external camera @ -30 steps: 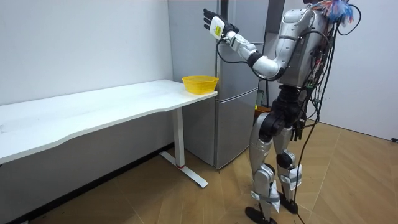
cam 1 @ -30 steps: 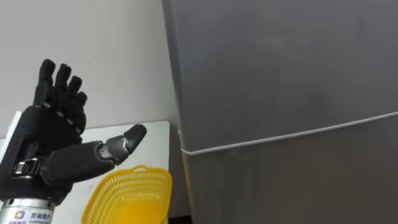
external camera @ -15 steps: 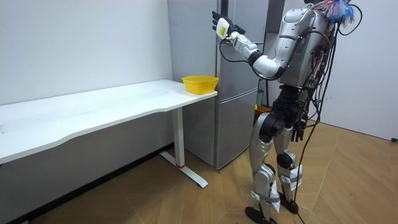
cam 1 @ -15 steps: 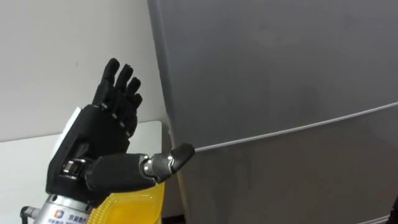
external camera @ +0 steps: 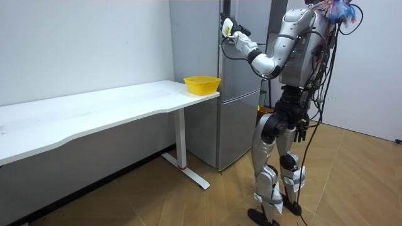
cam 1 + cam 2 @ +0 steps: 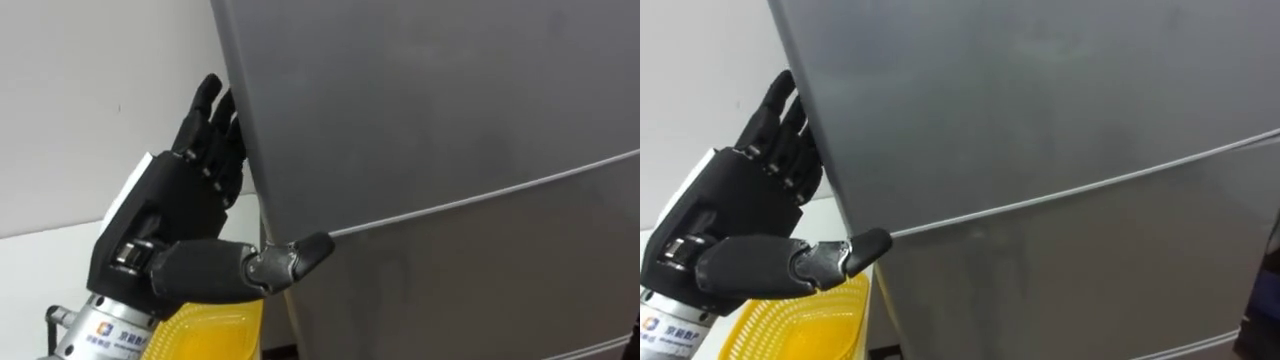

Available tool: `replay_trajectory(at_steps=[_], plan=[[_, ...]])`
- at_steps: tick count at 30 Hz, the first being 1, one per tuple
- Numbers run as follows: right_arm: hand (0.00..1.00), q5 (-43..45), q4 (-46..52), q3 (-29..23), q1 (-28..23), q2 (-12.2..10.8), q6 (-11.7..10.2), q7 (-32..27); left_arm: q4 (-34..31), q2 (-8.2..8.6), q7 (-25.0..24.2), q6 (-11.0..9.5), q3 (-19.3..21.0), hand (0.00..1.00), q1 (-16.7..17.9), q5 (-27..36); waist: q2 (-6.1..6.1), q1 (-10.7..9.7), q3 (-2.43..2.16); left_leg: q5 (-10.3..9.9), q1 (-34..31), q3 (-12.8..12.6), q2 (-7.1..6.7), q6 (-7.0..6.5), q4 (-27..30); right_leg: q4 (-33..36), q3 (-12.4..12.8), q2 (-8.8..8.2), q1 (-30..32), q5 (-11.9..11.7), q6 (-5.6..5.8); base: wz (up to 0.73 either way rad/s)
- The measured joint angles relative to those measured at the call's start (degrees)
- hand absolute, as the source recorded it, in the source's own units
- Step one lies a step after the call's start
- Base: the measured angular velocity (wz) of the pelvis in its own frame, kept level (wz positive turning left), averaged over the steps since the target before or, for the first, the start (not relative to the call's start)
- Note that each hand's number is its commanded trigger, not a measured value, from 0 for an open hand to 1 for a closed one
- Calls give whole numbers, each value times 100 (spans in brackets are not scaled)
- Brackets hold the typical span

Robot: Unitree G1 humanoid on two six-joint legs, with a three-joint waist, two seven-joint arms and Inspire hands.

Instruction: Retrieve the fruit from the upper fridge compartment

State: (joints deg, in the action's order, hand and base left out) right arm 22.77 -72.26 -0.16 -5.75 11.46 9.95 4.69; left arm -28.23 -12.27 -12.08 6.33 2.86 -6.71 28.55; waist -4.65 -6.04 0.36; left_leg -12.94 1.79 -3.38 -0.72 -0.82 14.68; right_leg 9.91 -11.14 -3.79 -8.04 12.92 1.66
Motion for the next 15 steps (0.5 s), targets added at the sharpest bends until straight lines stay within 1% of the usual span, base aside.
replay_trajectory(at_steps=[6,10,12,13,14,15], plan=[[0,-1,2,-11,1,4,0,-43,0,-1,-117,5,-12,0,-15,0,34,0,20,1,5,-45,-1,-2,-5,6,29,-7,13,0,0,-3],[0,-3,-1,-8,-3,3,2,-57,7,-18,-169,28,-16,0,-40,0,35,-16,20,1,-2,-45,0,-2,-5,5,23,-8,15,0,0,0],[0,-5,-6,-7,-7,4,-4,-81,8,-56,-202,34,-55,0,-52,1,38,-10,20,1,5,-45,-1,-3,-17,4,23,-8,12,0,0,0],[0,-5,-14,-7,-6,4,-5,-81,8,-59,-209,33,-63,6,-52,1,40,-8,20,2,7,-45,-1,-4,-19,4,22,-9,10,0,0,0],[0,-5,-33,-2,2,4,-7,-80,8,-64,-213,33,-78,53,-52,-2,46,-5,17,3,9,-45,-2,-5,-19,4,20,-9,9,0,0,0],[0,-3,-47,-6,15,3,-9,-79,8,-80,-218,34,-78,82,-52,-3,49,-6,15,3,8,-45,-1,-5,-19,4,20,-9,10,0,0,0]])
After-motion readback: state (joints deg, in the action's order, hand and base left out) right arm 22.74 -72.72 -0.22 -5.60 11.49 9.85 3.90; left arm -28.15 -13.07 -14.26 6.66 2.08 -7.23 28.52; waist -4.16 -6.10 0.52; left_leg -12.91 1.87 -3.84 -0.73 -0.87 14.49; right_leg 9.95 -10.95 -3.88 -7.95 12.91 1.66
